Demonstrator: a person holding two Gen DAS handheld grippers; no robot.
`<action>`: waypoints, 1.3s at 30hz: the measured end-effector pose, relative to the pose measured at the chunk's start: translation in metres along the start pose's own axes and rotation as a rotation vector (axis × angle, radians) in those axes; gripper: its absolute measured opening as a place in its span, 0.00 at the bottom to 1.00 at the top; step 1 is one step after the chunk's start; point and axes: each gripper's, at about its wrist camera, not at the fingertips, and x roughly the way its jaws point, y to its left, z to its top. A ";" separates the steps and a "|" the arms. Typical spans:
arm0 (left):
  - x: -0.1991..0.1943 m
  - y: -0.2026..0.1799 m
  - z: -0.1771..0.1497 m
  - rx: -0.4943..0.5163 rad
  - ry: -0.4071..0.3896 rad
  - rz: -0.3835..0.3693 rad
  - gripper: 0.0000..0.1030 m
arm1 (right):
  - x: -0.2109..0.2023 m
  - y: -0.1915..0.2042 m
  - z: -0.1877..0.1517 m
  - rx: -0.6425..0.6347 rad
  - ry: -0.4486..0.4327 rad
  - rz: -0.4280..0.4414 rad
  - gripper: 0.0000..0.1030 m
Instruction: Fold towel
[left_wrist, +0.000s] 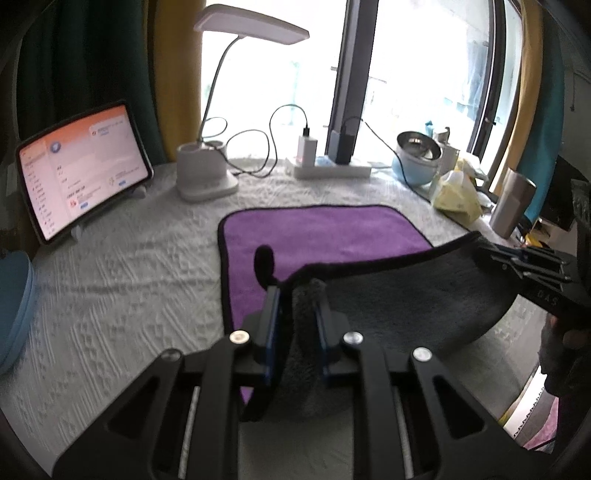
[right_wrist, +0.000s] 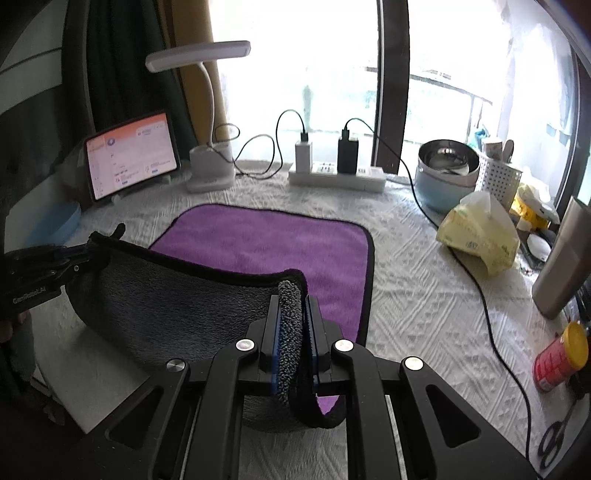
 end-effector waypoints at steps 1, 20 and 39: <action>0.000 0.000 0.004 0.006 -0.007 0.000 0.17 | 0.000 -0.001 0.003 -0.001 -0.007 -0.002 0.12; 0.013 0.002 0.050 0.053 -0.098 0.011 0.17 | 0.014 -0.021 0.047 -0.018 -0.085 -0.021 0.13; 0.056 0.011 0.079 0.067 -0.123 0.037 0.18 | 0.060 -0.044 0.076 -0.004 -0.084 -0.024 0.13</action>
